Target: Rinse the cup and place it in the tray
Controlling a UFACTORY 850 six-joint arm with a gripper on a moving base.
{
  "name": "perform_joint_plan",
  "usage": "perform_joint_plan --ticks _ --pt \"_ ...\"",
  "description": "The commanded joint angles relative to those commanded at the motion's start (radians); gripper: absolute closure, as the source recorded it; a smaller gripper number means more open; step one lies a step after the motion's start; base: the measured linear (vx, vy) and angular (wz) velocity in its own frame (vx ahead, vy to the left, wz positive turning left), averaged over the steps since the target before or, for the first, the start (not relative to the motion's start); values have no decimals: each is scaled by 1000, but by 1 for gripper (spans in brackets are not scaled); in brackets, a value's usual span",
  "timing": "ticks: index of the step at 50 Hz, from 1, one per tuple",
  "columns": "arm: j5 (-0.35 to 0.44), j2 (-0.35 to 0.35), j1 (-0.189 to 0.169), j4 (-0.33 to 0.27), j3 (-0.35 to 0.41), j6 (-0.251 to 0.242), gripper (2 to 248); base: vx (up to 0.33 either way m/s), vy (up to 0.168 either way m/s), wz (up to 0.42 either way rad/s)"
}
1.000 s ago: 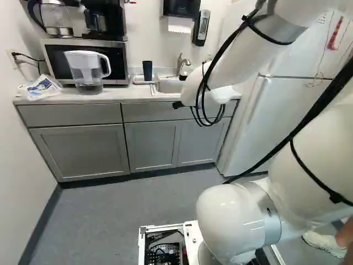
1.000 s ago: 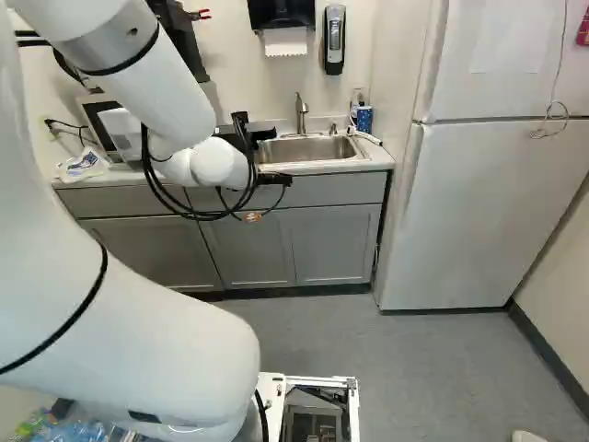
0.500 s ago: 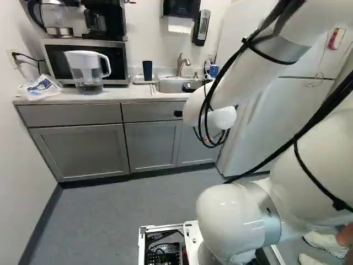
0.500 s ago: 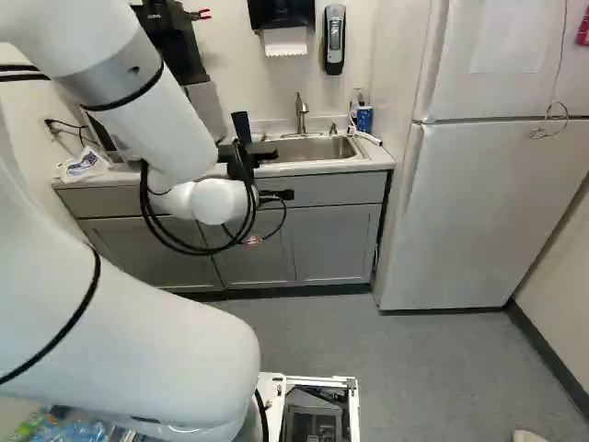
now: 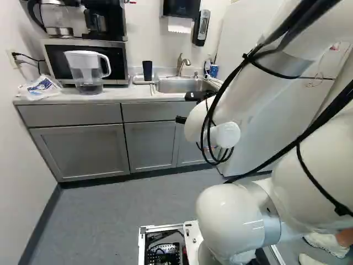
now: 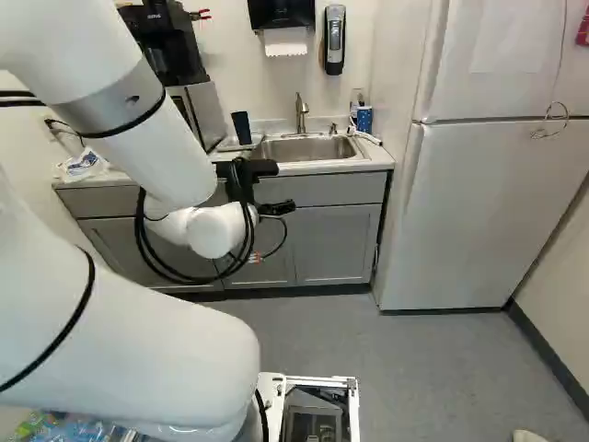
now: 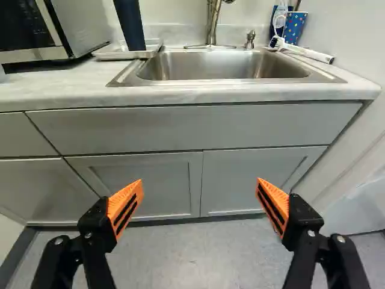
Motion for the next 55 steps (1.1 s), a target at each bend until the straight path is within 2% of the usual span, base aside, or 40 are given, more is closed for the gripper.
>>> perform_joint_plan --ticks 27,55 --pt "103 12 -5 4 71 5 3 0 0 0" --pt "125 15 -6 5 86 6 3 0 0 0"
